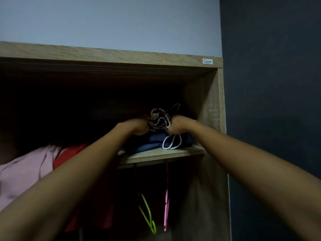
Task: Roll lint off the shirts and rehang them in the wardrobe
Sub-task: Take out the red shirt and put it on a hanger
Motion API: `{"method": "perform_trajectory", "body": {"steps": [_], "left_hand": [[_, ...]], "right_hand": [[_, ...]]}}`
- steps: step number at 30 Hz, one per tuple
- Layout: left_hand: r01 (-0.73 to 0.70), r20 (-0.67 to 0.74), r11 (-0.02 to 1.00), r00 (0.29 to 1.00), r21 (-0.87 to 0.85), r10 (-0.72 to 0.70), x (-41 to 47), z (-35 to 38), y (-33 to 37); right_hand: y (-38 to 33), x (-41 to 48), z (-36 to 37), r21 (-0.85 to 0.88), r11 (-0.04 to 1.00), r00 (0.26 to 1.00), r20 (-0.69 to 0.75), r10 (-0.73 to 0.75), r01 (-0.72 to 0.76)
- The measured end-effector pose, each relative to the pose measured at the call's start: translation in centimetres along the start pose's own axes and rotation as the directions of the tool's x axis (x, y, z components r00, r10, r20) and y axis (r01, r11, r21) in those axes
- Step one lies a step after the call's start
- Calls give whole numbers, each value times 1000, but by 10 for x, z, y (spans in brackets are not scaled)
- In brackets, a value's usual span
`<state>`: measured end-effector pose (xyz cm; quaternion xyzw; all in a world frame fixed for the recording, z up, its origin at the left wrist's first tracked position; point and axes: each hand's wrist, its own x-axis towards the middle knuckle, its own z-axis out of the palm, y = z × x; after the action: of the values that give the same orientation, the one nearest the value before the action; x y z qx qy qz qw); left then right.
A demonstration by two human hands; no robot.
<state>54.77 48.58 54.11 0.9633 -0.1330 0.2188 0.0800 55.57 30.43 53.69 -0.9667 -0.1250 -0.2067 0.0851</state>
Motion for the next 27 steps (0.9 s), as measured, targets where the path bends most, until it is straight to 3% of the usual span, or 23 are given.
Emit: {"method": "perform_trajectory", "body": {"steps": [3, 5, 7, 11, 13, 15, 17, 19, 22, 27], "left_hand": [[-82, -49, 991, 996, -109, 77, -10, -16, 4], [-218, -196, 945, 965, -243, 173, -19, -23, 7], [-290, -217, 917, 948, -274, 234, -27, -22, 11], [-226, -2, 970, 974, -90, 226, -31, -4, 9], [-205, -4, 976, 979, -72, 205, -32, -3, 4], [-198, -18, 975, 980, -104, 197, -33, -8, 3], [-177, -67, 970, 983, -164, 168, -30, -12, 3], [-150, -102, 963, 986, -224, 130, -29, -9, 2], [-130, -22, 968, 992, -213, 128, -33, 5, 3], [-158, -21, 978, 987, -133, 157, -39, 15, 6]], "right_hand": [[-3, -18, -14, 414, 908, 994, -107, -22, 64], [-4, -23, -9, 512, 837, 958, -282, -48, 193], [-3, -18, 7, 391, 887, 947, -291, -134, 246], [5, -16, 31, 210, 954, 977, -10, -214, 212], [12, -19, 24, 214, 946, 966, 37, -255, 242], [16, -25, 11, 275, 921, 960, -27, -279, 275], [16, -23, 7, 247, 927, 946, -235, -224, 281], [13, -17, 11, 124, 982, 939, -330, -98, 146], [12, -11, 32, 54, 997, 986, -162, -48, 58], [17, -9, 43, 172, 984, 999, -12, -47, 49]]}}
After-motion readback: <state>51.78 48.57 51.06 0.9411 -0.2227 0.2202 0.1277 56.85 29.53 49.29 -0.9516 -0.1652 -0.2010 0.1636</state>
